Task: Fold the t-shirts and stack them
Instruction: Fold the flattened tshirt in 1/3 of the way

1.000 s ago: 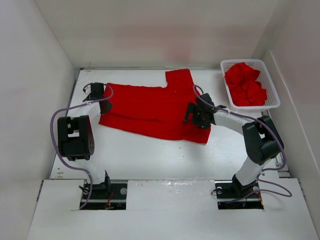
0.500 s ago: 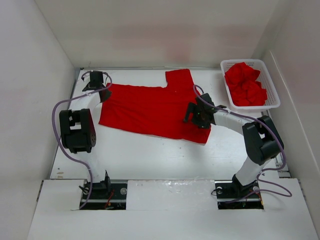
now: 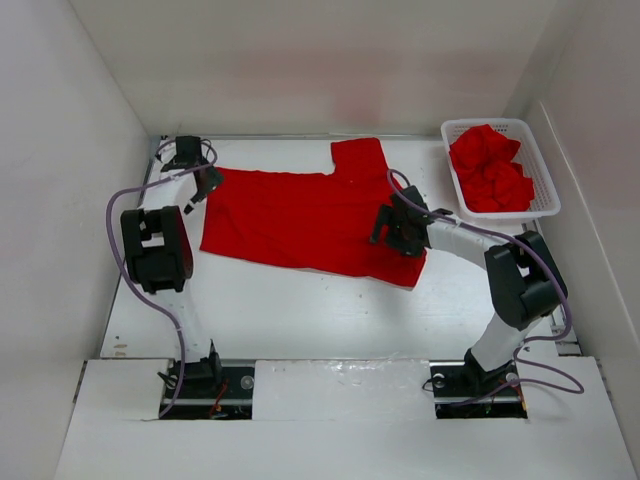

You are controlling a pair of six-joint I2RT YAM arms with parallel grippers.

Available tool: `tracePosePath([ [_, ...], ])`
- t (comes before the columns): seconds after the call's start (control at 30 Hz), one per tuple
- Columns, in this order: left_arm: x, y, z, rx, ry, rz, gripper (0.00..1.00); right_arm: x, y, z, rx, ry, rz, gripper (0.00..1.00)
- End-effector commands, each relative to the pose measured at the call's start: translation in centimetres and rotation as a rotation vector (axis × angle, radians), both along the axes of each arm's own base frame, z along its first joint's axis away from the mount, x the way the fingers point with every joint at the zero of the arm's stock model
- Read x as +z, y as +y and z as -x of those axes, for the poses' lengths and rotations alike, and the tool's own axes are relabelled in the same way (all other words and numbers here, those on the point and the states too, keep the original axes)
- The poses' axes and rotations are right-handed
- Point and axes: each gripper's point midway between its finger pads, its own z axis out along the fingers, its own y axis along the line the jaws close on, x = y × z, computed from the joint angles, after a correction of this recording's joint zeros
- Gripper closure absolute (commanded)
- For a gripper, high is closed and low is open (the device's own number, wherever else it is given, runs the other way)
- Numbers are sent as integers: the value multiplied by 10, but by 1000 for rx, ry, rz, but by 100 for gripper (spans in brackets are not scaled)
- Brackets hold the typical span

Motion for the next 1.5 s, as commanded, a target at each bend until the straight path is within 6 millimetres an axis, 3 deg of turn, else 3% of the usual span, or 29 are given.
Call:
tracePosePath([
  [0.0,52,17,-1,58,-79,-32,5,26,-3,-6,-7,-50,53,0],
  [0.1,75,11,1,24,-136,-22,0,44,6,-9,10,-88,34,0],
  [0.17,76,4,6,-4,-142,-18,0,52,11,-10,18,-108,23,0],
  [0.2,76,-15,7,-42,-140,-15,0,56,16,-8,30,-117,18,0],
  [0.23,77,-21,8,-60,-144,-31,0,61,16,-8,29,-129,12,0],
  [0.37,55,-66,19,-174,-103,5,0,58,19,-4,31,-133,2,0],
  [0.5,11,-95,40,-271,-61,114,0,45,24,-5,36,-124,-19,0],
  [0.73,-39,-100,82,-310,21,145,0,2,18,13,2,-6,-17,0],
  [0.8,-42,-100,94,-297,20,154,0,-6,12,26,-9,20,-10,0],
  [0.83,-56,-101,111,-285,52,177,0,-11,9,31,-24,36,-12,0],
  [0.9,-58,-101,128,-265,59,191,0,-22,4,53,-30,86,5,0],
  [0.93,-61,-101,138,-255,68,198,0,-18,4,61,-47,89,-10,0],
  [0.97,-73,-100,158,-243,106,206,0,-20,2,70,-57,99,-2,0],
  [1.07,-66,-109,185,-267,91,261,0,-24,0,108,-75,137,-7,0],
  [1.1,-66,-114,201,-269,91,278,0,-24,0,119,-89,160,-19,0],
  [1.13,-65,-115,208,-234,80,301,0,-30,-3,142,-88,216,-3,0],
  [1.2,-69,-121,230,-216,100,357,0,-20,-1,157,-144,223,-35,0],
  [1.33,-43,-117,243,-190,20,351,0,-9,4,197,-145,270,-54,0],
  [1.37,-39,-115,247,-177,16,337,0,-8,-4,209,-173,305,-31,0],
  [1.47,-12,-113,244,-165,-68,337,0,9,-7,221,-211,313,-53,0],
])
